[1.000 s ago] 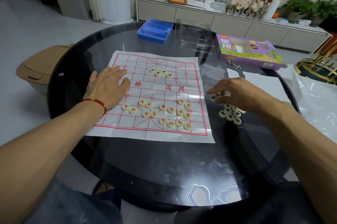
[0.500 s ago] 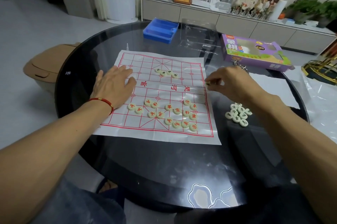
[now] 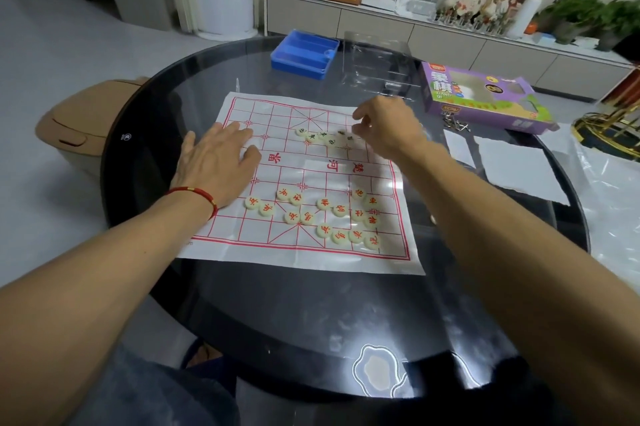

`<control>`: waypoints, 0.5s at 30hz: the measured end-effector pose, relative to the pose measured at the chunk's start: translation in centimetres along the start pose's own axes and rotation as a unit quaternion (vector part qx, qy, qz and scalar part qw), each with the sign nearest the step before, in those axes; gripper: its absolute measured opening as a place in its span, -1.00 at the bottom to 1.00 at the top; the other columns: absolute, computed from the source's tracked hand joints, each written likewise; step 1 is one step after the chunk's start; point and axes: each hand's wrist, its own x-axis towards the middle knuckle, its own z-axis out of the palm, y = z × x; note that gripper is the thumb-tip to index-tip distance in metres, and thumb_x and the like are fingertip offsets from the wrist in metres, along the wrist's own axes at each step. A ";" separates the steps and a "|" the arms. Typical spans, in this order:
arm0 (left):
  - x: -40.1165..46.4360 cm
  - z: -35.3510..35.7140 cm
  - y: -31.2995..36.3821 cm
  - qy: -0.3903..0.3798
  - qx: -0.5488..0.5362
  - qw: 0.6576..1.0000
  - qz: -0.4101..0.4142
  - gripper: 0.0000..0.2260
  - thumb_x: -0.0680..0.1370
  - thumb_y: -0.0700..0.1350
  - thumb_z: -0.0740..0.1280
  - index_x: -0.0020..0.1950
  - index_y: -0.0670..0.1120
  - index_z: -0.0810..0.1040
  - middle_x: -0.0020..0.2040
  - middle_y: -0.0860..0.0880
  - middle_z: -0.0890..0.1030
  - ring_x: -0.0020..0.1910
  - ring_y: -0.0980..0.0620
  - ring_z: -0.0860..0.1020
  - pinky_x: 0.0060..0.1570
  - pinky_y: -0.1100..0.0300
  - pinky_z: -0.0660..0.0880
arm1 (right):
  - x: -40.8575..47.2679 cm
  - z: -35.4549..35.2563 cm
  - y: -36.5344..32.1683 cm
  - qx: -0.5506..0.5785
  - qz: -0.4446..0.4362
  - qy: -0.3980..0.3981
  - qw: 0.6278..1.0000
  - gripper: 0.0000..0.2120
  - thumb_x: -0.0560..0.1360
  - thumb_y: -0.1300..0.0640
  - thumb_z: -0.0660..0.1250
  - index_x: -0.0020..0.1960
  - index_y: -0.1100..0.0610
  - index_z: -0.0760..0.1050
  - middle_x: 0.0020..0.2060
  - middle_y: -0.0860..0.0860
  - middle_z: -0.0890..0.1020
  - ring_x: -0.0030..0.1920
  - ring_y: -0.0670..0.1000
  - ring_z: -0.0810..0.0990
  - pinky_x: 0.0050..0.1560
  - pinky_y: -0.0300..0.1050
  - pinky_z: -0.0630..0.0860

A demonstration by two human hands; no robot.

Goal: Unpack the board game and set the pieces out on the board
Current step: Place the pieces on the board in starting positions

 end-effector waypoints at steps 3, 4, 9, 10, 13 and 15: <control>0.1 0.0 0.0 -0.007 0.000 1.000 0.000 -0.53 0.68 0.14 0.05 0.56 0.01 0.29 0.58 -0.06 0.27 0.57 -0.13 0.21 0.53 -0.27 -0.03 | -2.9 -2.3 3.2 0.007 0.020 0.006 1.000 -0.79 0.58 0.14 0.40 0.20 0.10 0.66 0.10 0.06 0.71 0.02 0.12 0.69 0.09 0.09 0.65; 0.1 0.1 0.0 -0.008 -0.002 1.000 0.001 -0.53 0.68 0.13 0.05 0.56 0.01 0.29 0.58 -0.07 0.27 0.57 -0.13 0.21 0.53 -0.26 -0.03 | -4.2 -3.0 4.3 0.020 0.037 -0.002 0.999 -0.82 0.58 0.18 0.39 0.16 0.11 0.67 0.05 0.04 0.71 -0.02 0.09 0.69 0.06 0.05 0.65; 0.0 -0.1 0.1 -0.008 0.003 1.000 0.010 -0.54 0.69 0.09 0.05 0.56 -0.03 0.29 0.57 -0.10 0.28 0.54 -0.17 0.26 0.53 -0.23 0.07 | -9.0 -5.3 8.7 0.025 0.093 -0.066 0.993 -0.83 0.51 0.15 0.50 0.10 0.06 0.68 -0.05 -0.01 0.69 -0.14 -0.02 0.61 -0.26 -0.31 0.43; 0.0 -0.1 0.2 -0.009 0.003 1.000 0.008 -0.54 0.69 0.09 0.05 0.56 -0.03 0.29 0.57 -0.10 0.28 0.54 -0.16 0.25 0.53 -0.23 0.07 | -9.4 -5.6 9.3 0.019 0.104 -0.080 0.991 -0.82 0.49 0.14 0.52 0.08 0.04 0.68 -0.05 0.00 0.70 -0.16 -0.04 0.61 -0.30 -0.31 0.40; 0.0 -0.3 0.3 -0.014 0.003 1.000 0.006 -0.54 0.69 0.09 0.06 0.56 -0.03 0.29 0.57 -0.10 0.28 0.54 -0.16 0.25 0.53 -0.22 0.07 | -9.9 -6.2 10.3 0.020 0.132 -0.094 0.987 -0.82 0.44 0.13 0.56 0.03 0.02 0.68 -0.09 0.02 0.71 -0.21 -0.09 0.61 -0.31 -0.25 0.43; 0.0 -0.4 0.3 -0.014 0.002 1.000 0.005 -0.54 0.69 0.09 0.05 0.56 -0.03 0.29 0.57 -0.10 0.29 0.54 -0.15 0.25 0.54 -0.22 0.07 | -10.1 -6.1 10.4 0.027 0.141 -0.099 0.985 -0.82 0.42 0.12 0.59 -0.01 0.03 0.68 -0.13 0.01 0.71 -0.21 -0.05 0.65 -0.30 -0.22 0.48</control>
